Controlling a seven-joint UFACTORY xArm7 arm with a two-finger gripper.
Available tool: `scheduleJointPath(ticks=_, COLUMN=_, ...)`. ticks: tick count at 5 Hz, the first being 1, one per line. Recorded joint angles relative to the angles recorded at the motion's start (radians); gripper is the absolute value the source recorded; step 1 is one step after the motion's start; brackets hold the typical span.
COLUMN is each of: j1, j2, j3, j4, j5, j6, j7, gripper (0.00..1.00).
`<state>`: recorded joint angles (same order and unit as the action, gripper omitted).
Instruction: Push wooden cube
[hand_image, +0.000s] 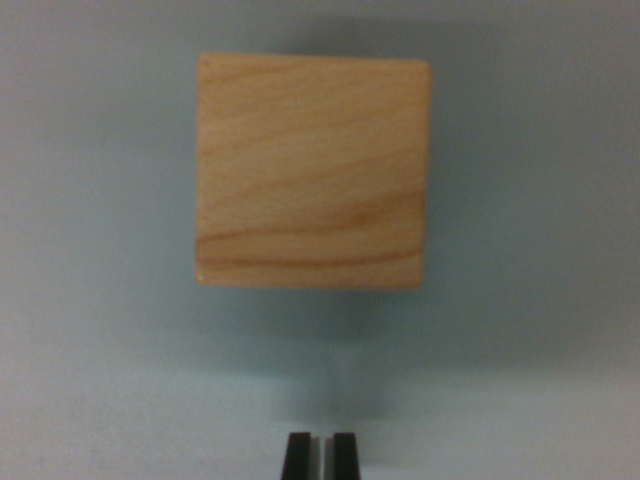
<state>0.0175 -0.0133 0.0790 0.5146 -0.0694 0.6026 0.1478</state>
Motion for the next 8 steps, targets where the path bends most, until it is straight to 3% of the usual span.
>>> scheduleJointPath(ticks=4, j1=0.0000, j2=0.004, j3=0.000, j4=0.005, j5=-0.0002, j6=0.001, j7=0.000, gripper=1.00)
scheduleJointPath(ticks=6, j1=0.0000, j2=0.015, j3=-0.001, j4=0.020, j5=-0.0009, j6=0.006, j7=-0.001, gripper=1.00)
scheduleJointPath(ticks=7, j1=-0.0001, j2=0.032, j3=-0.002, j4=0.045, j5=-0.0020, j6=0.012, j7=-0.001, gripper=1.00)
scheduleJointPath(ticks=8, j1=-0.0001, j2=0.032, j3=-0.002, j4=0.045, j5=-0.0020, j6=0.012, j7=-0.001, gripper=1.00)
